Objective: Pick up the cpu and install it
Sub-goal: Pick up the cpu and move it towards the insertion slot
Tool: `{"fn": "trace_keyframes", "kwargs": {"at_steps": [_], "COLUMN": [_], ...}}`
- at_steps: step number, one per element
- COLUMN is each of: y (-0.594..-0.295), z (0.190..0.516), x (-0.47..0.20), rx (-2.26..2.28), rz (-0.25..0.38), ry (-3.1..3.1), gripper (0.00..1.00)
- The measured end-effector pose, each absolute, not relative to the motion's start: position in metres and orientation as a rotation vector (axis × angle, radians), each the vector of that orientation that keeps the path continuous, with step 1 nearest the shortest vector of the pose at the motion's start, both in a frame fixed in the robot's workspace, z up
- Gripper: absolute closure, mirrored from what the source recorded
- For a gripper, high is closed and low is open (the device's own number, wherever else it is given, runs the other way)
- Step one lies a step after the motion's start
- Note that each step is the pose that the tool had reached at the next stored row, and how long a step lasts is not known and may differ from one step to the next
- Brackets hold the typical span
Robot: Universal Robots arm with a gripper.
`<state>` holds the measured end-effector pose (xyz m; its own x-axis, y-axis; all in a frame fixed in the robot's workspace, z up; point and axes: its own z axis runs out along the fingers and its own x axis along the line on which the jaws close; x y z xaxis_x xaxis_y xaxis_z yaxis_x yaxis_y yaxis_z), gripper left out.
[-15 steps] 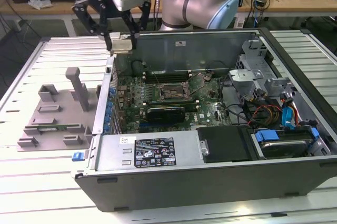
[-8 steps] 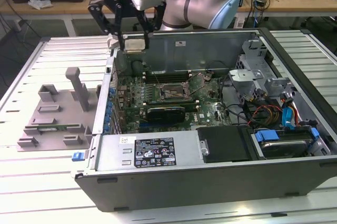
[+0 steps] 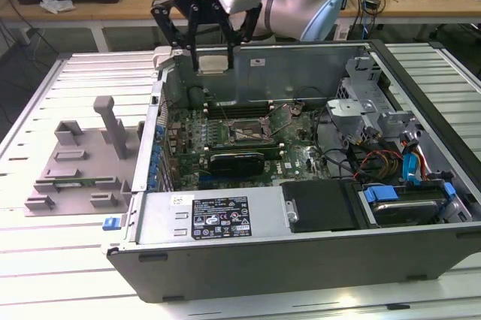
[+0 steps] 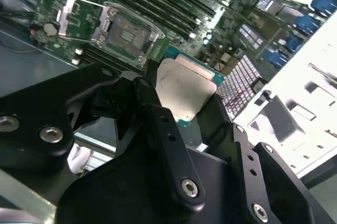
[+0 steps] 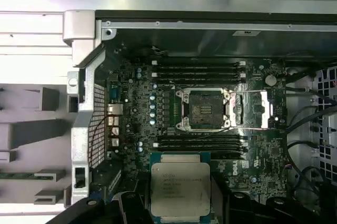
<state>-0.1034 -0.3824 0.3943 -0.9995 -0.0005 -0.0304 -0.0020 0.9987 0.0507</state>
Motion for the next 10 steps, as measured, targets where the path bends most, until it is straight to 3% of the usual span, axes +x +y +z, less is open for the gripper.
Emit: {"fn": "trace_keyframes", "kwargs": {"at_steps": [10], "y": [-0.377], "z": [0.387], "x": [-0.070], "rx": [-0.002], "rz": [0.079], "ry": [3.110], "gripper": [0.45]}}
